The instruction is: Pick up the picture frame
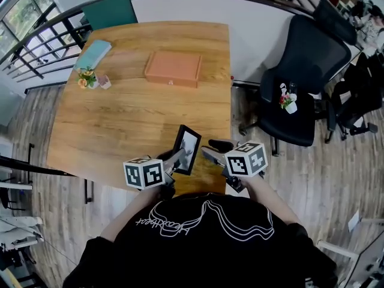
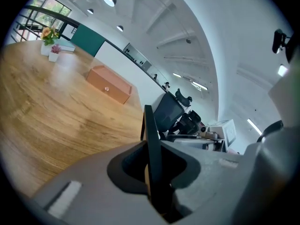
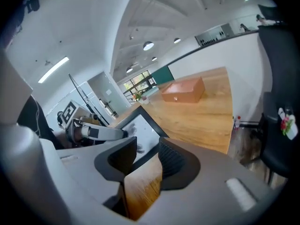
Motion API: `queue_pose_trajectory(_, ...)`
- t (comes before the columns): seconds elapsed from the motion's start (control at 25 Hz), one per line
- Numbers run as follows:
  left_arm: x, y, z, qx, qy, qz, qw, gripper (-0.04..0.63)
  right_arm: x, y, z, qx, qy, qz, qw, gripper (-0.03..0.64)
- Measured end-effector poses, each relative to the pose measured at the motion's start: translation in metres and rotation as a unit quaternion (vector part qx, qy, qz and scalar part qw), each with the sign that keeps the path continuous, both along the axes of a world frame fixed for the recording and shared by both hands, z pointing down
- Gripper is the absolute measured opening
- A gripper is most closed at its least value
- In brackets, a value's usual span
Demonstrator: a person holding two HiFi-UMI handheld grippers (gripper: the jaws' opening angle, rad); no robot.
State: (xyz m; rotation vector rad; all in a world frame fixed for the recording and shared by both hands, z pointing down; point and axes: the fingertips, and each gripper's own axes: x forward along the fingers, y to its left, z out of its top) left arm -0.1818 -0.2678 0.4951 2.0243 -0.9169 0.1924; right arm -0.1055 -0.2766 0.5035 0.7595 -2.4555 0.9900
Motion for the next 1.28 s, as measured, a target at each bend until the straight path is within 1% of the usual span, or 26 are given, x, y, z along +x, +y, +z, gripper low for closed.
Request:
queue_pose_trajectory(0.08, 0.002, -0.001, -0.015, 0.015, 0.006, 0.003, 0.9999, 0.060, 0.000, 0.003, -0.021, 0.026, -0.015, -0.002, 1.000, 0.152)
queue_pose_trajectory(0.16, 0.005, -0.002, -0.030, 0.030, 0.013, 0.008, 0.9994, 0.060, 0.001, 0.005, -0.038, 0.042, -0.032, 0.001, 0.999, 0.126)
queue_pose_trajectory(0.24, 0.009, -0.002, -0.045, 0.044, 0.023, 0.011, 0.9987, 0.060, 0.001, 0.008, -0.054, 0.061, -0.045, 0.003, 0.997, 0.087)
queue_pose_trajectory(0.4, 0.011, -0.003, -0.074, 0.073, 0.042, 0.014, 0.9963, 0.060, 0.013, 0.008, -0.091, 0.112, -0.066, 0.015, 0.991, 0.026)
queue_pose_trajectory(0.48, 0.010, -0.004, -0.084, 0.085, 0.050, 0.010, 0.9951, 0.060, 0.021, 0.007, -0.106, 0.125, -0.082, 0.025, 0.988, 0.025)
queue_pose_trajectory(0.64, 0.006, -0.003, -0.099, 0.109, 0.046, 0.008, 0.9930, 0.060, 0.030, 0.013, -0.119, 0.136, -0.108, 0.036, 0.984, 0.025)
queue_pose_trajectory(0.8, 0.008, -0.004, -0.114, 0.129, 0.046, 0.013, 0.9904, 0.060, 0.033, 0.019, -0.121, 0.134, -0.129, 0.032, 0.982, 0.025)
queue_pose_trajectory(0.96, 0.010, -0.005, -0.115, 0.140, 0.037, 0.017, 0.9893, 0.060, 0.031, 0.021, -0.116, 0.132, -0.131, 0.034, 0.982, 0.025)
queue_pose_trajectory(1.12, 0.012, -0.005, -0.115, 0.138, 0.047, 0.022, 0.9890, 0.060, 0.029, 0.021, -0.114, 0.133, -0.130, 0.040, 0.982, 0.025)
queue_pose_trajectory(1.28, 0.014, -0.005, -0.117, 0.149, 0.026, 0.033, 0.9879, 0.060, 0.029, 0.020, -0.111, 0.132, -0.128, 0.043, 0.982, 0.025)
